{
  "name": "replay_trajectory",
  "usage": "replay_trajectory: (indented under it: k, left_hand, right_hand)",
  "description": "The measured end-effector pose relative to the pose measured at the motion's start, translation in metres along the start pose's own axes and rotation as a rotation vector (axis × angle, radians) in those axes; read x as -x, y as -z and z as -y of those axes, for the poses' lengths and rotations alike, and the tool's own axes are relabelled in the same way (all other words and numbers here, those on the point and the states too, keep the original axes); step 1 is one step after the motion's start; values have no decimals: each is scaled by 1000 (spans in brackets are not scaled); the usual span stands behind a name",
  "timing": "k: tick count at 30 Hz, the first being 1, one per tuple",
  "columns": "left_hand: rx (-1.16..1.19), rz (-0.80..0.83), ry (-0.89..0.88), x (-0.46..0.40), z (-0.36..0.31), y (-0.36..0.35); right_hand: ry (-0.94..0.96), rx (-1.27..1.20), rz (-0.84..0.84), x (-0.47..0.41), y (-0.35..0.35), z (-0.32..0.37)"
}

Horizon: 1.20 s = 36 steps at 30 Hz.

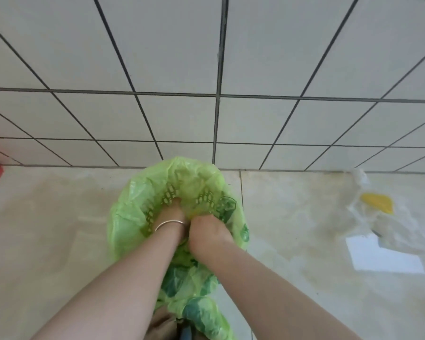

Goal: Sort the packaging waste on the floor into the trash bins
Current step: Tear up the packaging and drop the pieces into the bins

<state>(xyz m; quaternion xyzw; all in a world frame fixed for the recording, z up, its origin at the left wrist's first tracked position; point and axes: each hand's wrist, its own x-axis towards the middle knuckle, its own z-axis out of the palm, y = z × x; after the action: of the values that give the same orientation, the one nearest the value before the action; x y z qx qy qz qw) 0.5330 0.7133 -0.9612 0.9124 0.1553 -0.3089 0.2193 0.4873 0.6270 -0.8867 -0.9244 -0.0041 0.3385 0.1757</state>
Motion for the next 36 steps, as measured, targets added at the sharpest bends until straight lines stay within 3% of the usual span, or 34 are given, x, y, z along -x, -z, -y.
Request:
replay_trajectory:
  k: [5, 8, 12, 14, 18, 22, 28, 36]
  left_hand:
    - [-213, -51, -65, 22, -10, 8]
    - [-387, -184, -165, 59, -27, 20]
    - [-213, -477, -436, 126, -65, 25]
    - [-129, -500, -618, 165, -96, 15]
    - [-123, -318, -821, 234, -165, -34]
    - [-203, -75, -865, 285, -216, -105]
    - [-389, 235, -921, 335, -261, -223]
    - [-497, 502, -817, 324, -282, -359]
  right_hand:
    - [150, 152, -134, 11, 2, -10]
    - [223, 139, -264, 38, 13, -26]
    - [189, -100, -466, 94, 29, -67]
    - [109, -257, -587, 124, 32, -92]
    - [-100, -487, -761, 190, 32, -157]
    - [-290, -607, -849, 258, 10, -233]
    - [-555, -800, -861, 313, -43, -327]
    - [-920, -1013, -791, 308, -123, -434]
